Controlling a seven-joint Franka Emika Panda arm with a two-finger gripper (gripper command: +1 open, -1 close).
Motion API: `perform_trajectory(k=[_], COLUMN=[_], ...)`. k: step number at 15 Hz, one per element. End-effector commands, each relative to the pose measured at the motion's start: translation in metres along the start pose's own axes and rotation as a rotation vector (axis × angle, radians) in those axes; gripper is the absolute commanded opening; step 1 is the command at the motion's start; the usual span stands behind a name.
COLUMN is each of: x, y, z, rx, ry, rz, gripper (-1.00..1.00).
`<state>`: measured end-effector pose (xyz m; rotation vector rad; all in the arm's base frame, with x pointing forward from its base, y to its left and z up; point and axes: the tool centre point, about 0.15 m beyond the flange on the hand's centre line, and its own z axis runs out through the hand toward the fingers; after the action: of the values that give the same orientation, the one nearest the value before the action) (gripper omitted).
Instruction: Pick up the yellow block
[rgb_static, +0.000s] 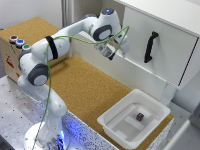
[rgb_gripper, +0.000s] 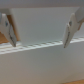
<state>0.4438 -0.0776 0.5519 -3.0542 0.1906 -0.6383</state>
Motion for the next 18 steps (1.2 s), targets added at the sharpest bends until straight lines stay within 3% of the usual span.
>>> perform_trajectory(k=[1, 10, 18], x=[-0.003, 0.054, 0.087], y=[-0.121, -0.276, -0.332], z=[0.038, 0.072, 0.114], rx=[0.027, 0.025, -0.099], ry=[0.032, 0.062, 0.106], rz=[-0.137, -0.314, -0.274], gripper=[1.0, 1.0, 1.0])
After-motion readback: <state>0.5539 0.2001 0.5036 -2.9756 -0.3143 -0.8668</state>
